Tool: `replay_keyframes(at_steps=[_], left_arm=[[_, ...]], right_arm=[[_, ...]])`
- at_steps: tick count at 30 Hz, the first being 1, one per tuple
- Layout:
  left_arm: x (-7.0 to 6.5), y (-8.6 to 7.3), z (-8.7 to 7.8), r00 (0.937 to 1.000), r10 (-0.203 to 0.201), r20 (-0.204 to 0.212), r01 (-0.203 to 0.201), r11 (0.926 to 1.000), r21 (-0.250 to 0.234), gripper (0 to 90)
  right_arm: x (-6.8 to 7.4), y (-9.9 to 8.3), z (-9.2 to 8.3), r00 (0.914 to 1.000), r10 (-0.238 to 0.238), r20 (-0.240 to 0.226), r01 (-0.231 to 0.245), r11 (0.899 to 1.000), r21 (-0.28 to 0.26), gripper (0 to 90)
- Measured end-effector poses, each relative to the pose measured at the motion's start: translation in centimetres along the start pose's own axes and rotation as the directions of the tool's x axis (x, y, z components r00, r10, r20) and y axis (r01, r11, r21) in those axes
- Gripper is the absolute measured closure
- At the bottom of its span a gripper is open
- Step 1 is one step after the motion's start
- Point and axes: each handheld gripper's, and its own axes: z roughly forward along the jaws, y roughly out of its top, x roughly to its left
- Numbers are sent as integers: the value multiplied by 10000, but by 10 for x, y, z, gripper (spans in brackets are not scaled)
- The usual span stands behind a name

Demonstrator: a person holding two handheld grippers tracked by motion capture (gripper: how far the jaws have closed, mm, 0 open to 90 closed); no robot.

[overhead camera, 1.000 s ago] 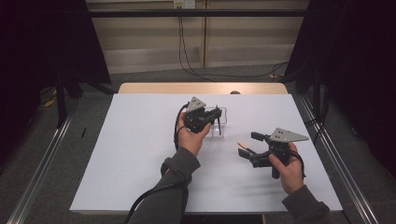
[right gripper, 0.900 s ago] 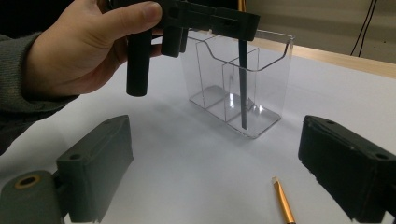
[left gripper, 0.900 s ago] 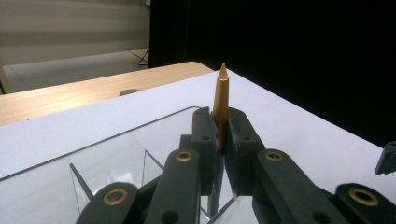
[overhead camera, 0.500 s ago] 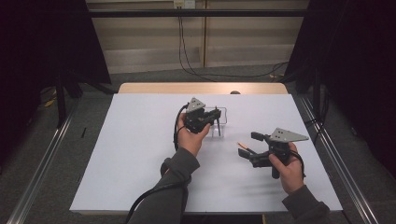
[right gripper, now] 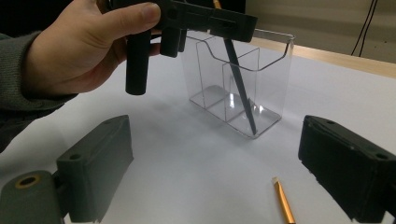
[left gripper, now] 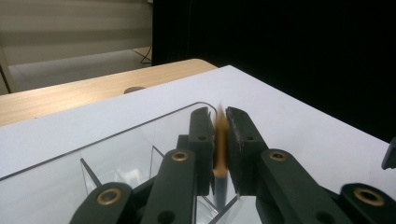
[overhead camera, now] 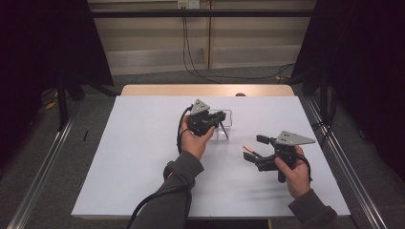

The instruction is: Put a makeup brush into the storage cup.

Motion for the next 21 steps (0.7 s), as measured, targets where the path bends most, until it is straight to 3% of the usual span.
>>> replay_keyframes(at_steps=[5, 6, 9, 21], left_arm=[[2, 1, -3, 9999, 144, -94, -143, 9999, 55, 780], [1, 1, -2, 10000, -6, -81, 5, 10000, -79, 774], [2, 3, -4, 9999, 110, -70, -110, 9999, -74, 740], [4, 3, -10, 9998, -148, -136, 144, 9995, -273, 637]], right_arm=[[0, 0, 0, 10000, 2, 3, -2, 10000, -7, 93], [0, 0, 0, 10000, 3, 6, -3, 10000, -7, 93], [1, 0, 0, 10000, 8, 6, -8, 10000, -47, 93], [1, 0, 1, 10000, 8, 32, -8, 10000, -17, 93]])
